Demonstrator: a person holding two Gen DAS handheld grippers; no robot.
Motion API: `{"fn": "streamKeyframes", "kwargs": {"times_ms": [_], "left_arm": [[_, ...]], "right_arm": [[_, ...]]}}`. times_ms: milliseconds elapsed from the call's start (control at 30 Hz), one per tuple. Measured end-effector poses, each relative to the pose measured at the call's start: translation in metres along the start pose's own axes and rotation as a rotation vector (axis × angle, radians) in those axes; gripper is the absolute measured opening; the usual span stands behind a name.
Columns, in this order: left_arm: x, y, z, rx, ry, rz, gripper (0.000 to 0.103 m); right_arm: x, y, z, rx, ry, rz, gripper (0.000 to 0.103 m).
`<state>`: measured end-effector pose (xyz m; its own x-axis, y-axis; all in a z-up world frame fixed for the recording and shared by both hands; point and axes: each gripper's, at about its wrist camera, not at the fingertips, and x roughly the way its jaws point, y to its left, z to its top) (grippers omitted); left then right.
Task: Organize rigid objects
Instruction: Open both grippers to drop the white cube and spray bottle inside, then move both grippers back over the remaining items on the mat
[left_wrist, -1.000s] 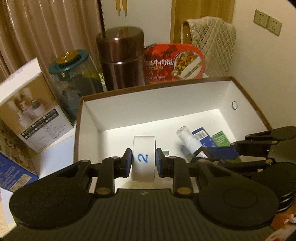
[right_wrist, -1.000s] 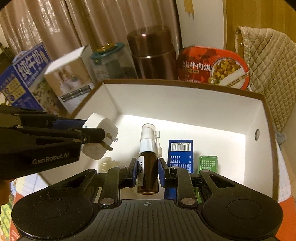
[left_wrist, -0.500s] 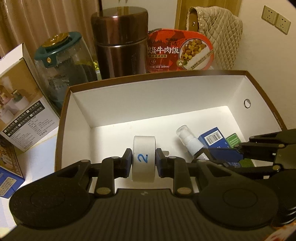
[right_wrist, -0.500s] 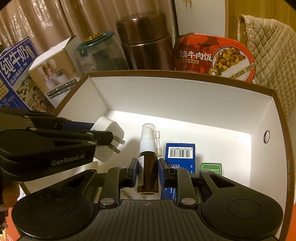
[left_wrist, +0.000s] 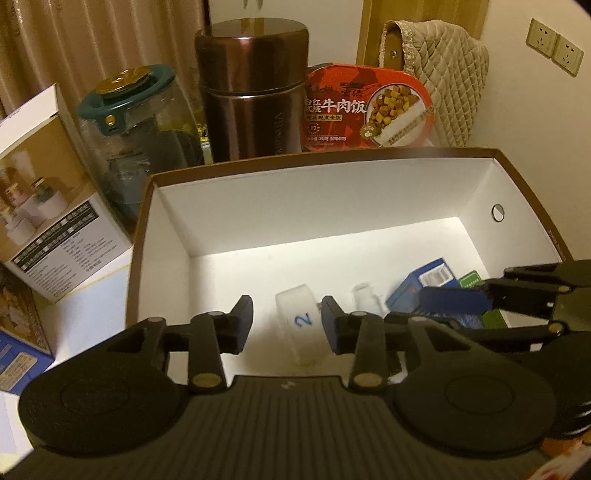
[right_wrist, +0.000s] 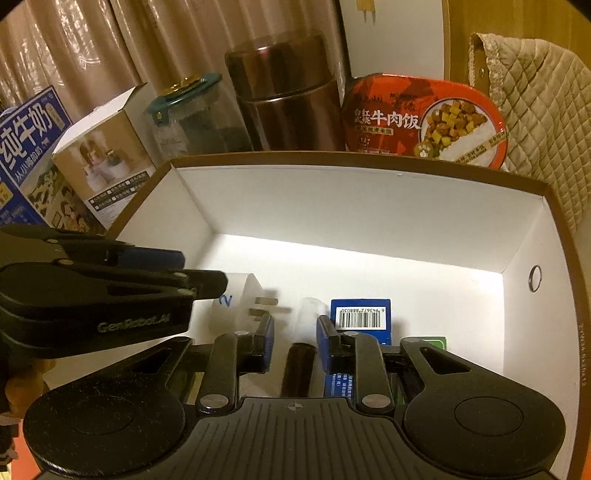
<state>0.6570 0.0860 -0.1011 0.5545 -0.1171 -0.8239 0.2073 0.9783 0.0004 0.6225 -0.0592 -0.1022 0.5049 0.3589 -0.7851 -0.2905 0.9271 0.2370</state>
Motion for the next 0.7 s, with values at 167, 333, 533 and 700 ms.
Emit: {"fn": "streamKeyframes", "kwargs": {"times_ms": [167, 333, 533, 700], "left_arm": [[-0.012, 0.002, -0.008, -0.013, 0.002, -0.001, 0.036], [-0.027, 0.002, -0.015, -0.029, -0.009, -0.005, 0.037], [-0.053, -0.001, -0.022, -0.046, -0.043, 0.006, 0.044], [-0.081, -0.003, -0.031, -0.066, -0.073, 0.0, 0.046]], "right_arm": [[-0.012, 0.003, -0.008, -0.019, -0.014, 0.007, 0.048], [-0.025, 0.005, -0.015, -0.019, -0.024, 0.017, 0.052], [-0.046, 0.006, -0.021, -0.008, -0.047, 0.023, 0.054], [-0.071, 0.008, -0.028, 0.008, -0.079, 0.028, 0.055]]}}
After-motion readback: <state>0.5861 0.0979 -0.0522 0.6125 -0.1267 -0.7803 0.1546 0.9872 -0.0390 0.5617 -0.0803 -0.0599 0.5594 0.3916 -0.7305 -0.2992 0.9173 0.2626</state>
